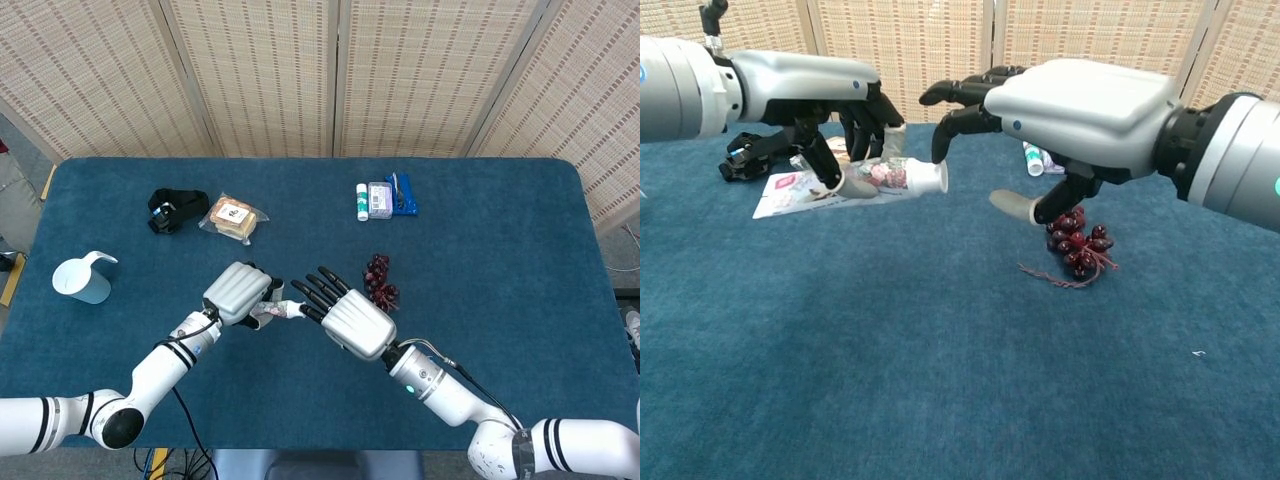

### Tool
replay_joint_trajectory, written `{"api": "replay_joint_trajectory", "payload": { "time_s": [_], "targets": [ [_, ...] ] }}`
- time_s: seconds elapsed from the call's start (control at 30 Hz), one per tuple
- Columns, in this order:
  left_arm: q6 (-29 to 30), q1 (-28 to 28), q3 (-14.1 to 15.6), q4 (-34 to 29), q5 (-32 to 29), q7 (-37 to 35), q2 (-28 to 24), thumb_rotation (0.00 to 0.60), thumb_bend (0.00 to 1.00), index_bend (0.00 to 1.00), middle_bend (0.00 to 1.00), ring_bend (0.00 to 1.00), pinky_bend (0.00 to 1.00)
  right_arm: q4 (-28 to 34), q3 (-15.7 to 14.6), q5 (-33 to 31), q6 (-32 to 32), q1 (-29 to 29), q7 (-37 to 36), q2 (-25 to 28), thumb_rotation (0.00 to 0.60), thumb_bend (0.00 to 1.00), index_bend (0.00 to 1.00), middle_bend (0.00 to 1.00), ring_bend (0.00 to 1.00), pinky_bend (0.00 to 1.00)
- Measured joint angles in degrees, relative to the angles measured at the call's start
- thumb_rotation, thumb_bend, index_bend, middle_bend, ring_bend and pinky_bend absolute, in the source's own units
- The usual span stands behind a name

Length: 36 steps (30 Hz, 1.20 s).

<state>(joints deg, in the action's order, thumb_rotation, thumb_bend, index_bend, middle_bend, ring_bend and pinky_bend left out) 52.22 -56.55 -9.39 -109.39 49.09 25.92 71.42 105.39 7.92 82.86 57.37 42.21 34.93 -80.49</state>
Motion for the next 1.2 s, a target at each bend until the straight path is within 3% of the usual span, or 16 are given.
{"api": "replay_joint_trajectory", "payload": {
  "time_s": [1.2],
  "targets": [
    [-1.25,0.15,0.31,-1.04,1.24,-4.78,-2.68,0.600,0.38,0.58,0.72,0.48,0.33,-2.32,-0.67,-3.63,-0.34,1.49,0.95,-0.75,0.600,0.39,0.29,0.01,0.00,0.00]
  ]
}}
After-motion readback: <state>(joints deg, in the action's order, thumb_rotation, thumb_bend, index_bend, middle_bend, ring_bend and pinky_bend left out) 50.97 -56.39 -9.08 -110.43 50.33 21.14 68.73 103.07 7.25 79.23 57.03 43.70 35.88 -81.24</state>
